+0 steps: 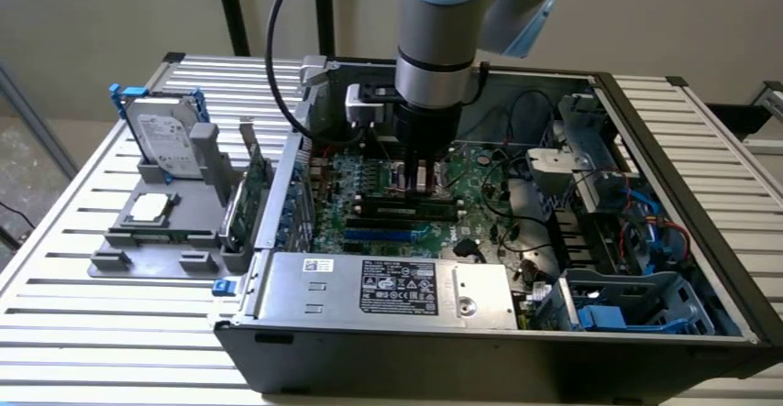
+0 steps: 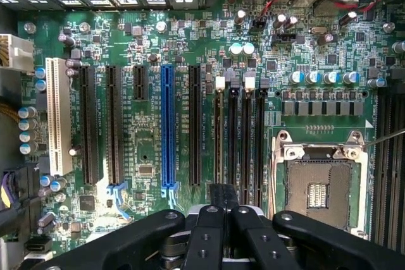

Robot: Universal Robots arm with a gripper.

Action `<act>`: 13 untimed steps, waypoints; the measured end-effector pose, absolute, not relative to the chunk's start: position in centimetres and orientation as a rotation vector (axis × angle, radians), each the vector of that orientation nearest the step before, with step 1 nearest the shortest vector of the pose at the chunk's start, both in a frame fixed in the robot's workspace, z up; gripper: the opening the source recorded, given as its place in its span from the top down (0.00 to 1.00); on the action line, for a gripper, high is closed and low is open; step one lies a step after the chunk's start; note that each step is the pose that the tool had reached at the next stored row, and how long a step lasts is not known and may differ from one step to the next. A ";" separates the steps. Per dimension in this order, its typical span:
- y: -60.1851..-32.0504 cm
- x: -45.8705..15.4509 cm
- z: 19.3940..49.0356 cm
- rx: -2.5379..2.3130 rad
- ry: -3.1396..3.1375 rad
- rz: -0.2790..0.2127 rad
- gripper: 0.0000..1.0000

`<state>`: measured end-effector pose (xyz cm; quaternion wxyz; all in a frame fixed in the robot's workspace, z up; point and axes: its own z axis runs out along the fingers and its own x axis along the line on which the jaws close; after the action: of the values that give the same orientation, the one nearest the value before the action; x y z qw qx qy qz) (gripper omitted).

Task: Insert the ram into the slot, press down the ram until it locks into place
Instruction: 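Press down the ram until it locks into place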

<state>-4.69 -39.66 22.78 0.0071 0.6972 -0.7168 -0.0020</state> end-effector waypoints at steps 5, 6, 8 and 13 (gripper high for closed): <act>-39.6 -4.7 22.6 2.179 -2.240 -0.012 0.89; -39.6 -4.7 23.0 2.178 -2.241 -0.016 0.89; -39.7 -4.6 24.0 2.176 -2.238 -0.017 0.89; -39.9 -4.3 26.1 2.172 -2.233 -0.028 0.89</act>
<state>-4.33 -39.93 26.07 0.0134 0.6971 -0.7168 -0.0088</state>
